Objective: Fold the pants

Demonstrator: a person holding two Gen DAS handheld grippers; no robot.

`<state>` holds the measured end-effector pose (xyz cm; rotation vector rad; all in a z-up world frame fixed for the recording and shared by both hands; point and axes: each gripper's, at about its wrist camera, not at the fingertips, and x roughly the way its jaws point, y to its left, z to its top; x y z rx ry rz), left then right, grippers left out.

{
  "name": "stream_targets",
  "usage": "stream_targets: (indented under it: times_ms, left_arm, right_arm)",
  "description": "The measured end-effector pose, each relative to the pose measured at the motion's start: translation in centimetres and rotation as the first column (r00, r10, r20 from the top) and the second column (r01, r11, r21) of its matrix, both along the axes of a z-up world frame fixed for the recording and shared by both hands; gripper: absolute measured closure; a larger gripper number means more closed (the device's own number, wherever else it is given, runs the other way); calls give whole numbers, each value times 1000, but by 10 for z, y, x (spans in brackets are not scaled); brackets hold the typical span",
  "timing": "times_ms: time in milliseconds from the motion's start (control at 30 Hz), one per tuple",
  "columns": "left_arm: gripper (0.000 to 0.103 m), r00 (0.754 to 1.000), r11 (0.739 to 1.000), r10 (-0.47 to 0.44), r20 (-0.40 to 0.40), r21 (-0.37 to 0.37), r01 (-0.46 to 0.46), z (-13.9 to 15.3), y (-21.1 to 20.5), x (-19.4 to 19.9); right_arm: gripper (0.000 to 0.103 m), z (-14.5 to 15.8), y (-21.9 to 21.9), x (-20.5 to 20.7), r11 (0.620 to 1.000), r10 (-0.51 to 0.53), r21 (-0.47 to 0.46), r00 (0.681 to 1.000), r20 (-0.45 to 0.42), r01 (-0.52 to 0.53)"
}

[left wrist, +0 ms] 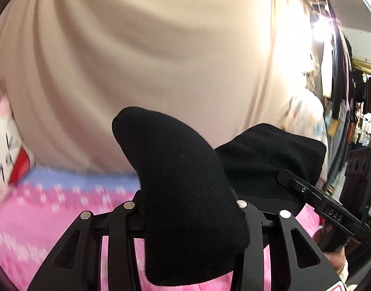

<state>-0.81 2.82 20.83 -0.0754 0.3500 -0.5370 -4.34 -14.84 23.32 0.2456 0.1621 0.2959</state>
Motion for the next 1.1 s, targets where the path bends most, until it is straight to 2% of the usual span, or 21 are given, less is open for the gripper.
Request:
stream_targets:
  times_ms: [67,167,300,367,400,500,533,600,633,667,700,733,767,800,867,933,967,1000,1033,1067,1100]
  left_arm:
    - [67,999,1000,16,47,-22,-15,16,-1,20]
    - [67,996,999,42,79,-25,-40,23,-6,49]
    - [67,994,997,81,74,-18,-80,4,-15,106]
    - [67,994,995,98,50,1,-99,-19,-22,139]
    - [67,994,994,105,33,12,-106,-33,-25,154]
    - [67,991,991,119,-57,61,-115,-87,-36,202]
    - [67,988,990,121,-96,83,-113,-113,-40,220]
    - [67,974,986,129,-184,124,-107,-156,-45,245]
    - [66,953,985,129,-273,149,-90,-189,-48,264]
    - [66,936,984,128,-327,158,-79,-208,-44,271]
    - [65,895,983,135,-426,173,-66,-237,-43,283]
    - [63,865,982,142,-482,177,-63,-254,-39,286]
    - [58,842,981,145,-520,183,-55,-266,-37,285]
    - [52,827,977,164,-538,203,-62,-276,-33,280]
    - [31,800,974,184,-571,217,-68,-289,-24,272]
    - [25,777,982,170,-606,167,-85,-296,-5,262]
    - [26,769,984,167,-617,154,-90,-296,5,255]
    - [29,767,982,179,-616,158,-101,-290,16,244]
    - [30,774,979,192,-604,172,-109,-283,23,236]
    - [33,792,970,229,-566,205,-134,-270,32,222]
    - [37,805,958,267,-530,239,-160,-259,36,214]
  right_arm:
    - [59,12,-2,17,1000,-2,-1,999,41,2]
    - [59,19,-4,52,1000,-5,-6,997,81,5]
    - [59,-8,-12,122,1000,-11,11,999,48,10]
    - [59,-36,-18,155,1000,-10,26,1000,3,10]
    - [59,-60,-21,177,999,-11,37,999,-42,13]
    - [59,-117,-29,217,998,-13,52,988,-154,21]
    - [59,-138,-31,229,998,-13,53,980,-200,24]
    - [59,-186,-36,251,998,-17,53,948,-319,36]
    - [59,-205,-38,259,998,-16,55,928,-373,40]
    - [59,-232,-41,269,997,-10,61,889,-457,42]
    - [59,-252,-43,270,996,3,74,861,-508,41]
    - [59,-266,-46,270,995,11,89,836,-548,45]
    - [57,-281,-51,267,991,34,123,798,-602,50]
    - [50,-289,-55,264,987,60,155,774,-630,49]
    - [45,-296,-64,255,974,118,221,752,-648,37]
    - [39,-291,-75,236,974,108,220,750,-652,50]
    - [29,-286,-81,225,975,85,210,754,-652,71]
    - [27,-276,-90,204,976,43,190,766,-641,105]
    - [27,-267,-100,186,976,-4,169,782,-624,139]
    - [28,-254,-111,167,972,-60,149,805,-590,181]
    - [34,-244,-116,158,970,-78,145,821,-565,193]
